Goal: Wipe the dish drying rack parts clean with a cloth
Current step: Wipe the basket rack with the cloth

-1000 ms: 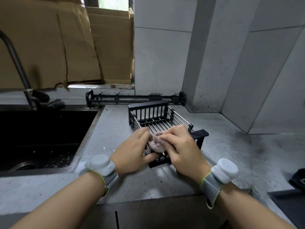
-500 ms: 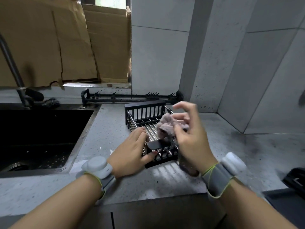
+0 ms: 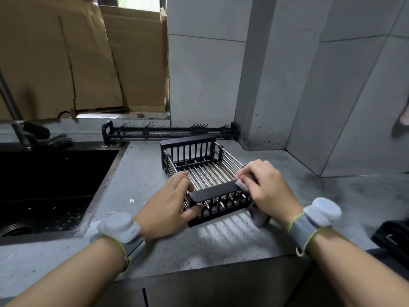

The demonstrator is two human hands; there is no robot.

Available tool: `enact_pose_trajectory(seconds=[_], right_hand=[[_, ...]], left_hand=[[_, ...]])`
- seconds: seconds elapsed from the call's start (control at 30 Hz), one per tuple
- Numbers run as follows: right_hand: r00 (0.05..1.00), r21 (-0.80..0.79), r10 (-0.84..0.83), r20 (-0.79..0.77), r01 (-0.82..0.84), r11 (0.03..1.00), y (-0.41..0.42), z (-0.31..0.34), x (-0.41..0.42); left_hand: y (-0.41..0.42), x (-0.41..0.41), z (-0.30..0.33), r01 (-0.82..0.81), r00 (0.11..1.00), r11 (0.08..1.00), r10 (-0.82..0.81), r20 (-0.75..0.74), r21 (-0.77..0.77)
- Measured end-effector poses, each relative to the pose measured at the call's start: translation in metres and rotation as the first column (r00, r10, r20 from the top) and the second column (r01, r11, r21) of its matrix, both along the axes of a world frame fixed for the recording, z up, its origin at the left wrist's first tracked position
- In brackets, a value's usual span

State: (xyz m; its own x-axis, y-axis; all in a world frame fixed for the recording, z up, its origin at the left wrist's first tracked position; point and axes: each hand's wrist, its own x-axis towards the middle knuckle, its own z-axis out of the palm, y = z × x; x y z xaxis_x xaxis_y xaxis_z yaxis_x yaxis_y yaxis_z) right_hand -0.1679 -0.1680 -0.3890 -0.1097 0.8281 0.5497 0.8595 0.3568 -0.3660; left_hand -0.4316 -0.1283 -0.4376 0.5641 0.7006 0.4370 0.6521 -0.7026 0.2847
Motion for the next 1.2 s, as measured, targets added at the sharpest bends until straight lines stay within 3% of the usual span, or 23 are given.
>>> enact_pose_trajectory(seconds=[0.13, 0.2, 0.33, 0.43, 0.57, 0.67, 0.77, 0.83, 0.9, 0.97, 1.2], right_hand=[[0.991, -0.079, -0.133, 0.014, 0.134, 0.988, 0.016, 0.019, 0.024], [0.995, -0.008, -0.084, -0.053, 0.084, 0.996, 0.012, 0.021, 0.012], [0.997, 0.047, 0.072, 0.014, -0.073, 0.996, 0.001, -0.002, -0.004], [0.998, 0.036, -0.066, -0.023, 0.067, 0.997, 0.013, -0.005, 0.026], [0.966, -0.129, -0.257, -0.012, 0.253, 0.959, 0.020, 0.011, 0.052], [0.933, -0.013, -0.199, -0.301, 0.205, 0.979, 0.014, 0.033, 0.047], [0.814, -0.025, 0.024, -0.581, -0.047, 0.999, 0.008, 0.050, 0.024], [0.872, -0.076, 0.018, -0.489, -0.063, 0.995, 0.011, 0.043, 0.017], [0.982, -0.102, -0.096, -0.161, 0.081, 0.992, 0.017, 0.029, 0.020], [0.986, -0.060, -0.166, 0.026, 0.167, 0.984, 0.019, 0.016, 0.023], [0.980, 0.140, -0.198, 0.002, 0.196, 0.971, -0.014, -0.014, -0.004]], left_hand=[[-0.002, 0.000, 0.003, -0.012, 1.000, 1.000, 0.012, -0.020, -0.018], [-0.003, 0.001, 0.003, -0.013, 0.999, 1.000, 0.012, -0.036, -0.021], [-0.003, 0.001, 0.004, -0.009, 1.000, 1.000, 0.009, -0.029, -0.004], [-0.005, 0.001, 0.005, -0.008, 0.999, 1.000, 0.008, -0.031, -0.003], [-0.007, 0.001, 0.005, -0.017, 0.999, 1.000, 0.016, -0.031, -0.010], [-0.006, 0.002, 0.005, -0.009, 1.000, 1.000, 0.009, -0.022, 0.000], [-0.006, 0.002, 0.004, -0.005, 1.000, 1.000, 0.005, -0.013, -0.006], [-0.006, 0.002, 0.004, -0.005, 1.000, 1.000, 0.005, -0.016, -0.013], [-0.006, 0.002, 0.004, -0.007, 1.000, 1.000, 0.007, -0.018, -0.015], [-0.007, 0.002, 0.005, -0.009, 1.000, 1.000, 0.009, -0.016, -0.016], [-0.003, 0.000, 0.001, 0.002, 1.000, 1.000, -0.002, -0.027, 0.005]])
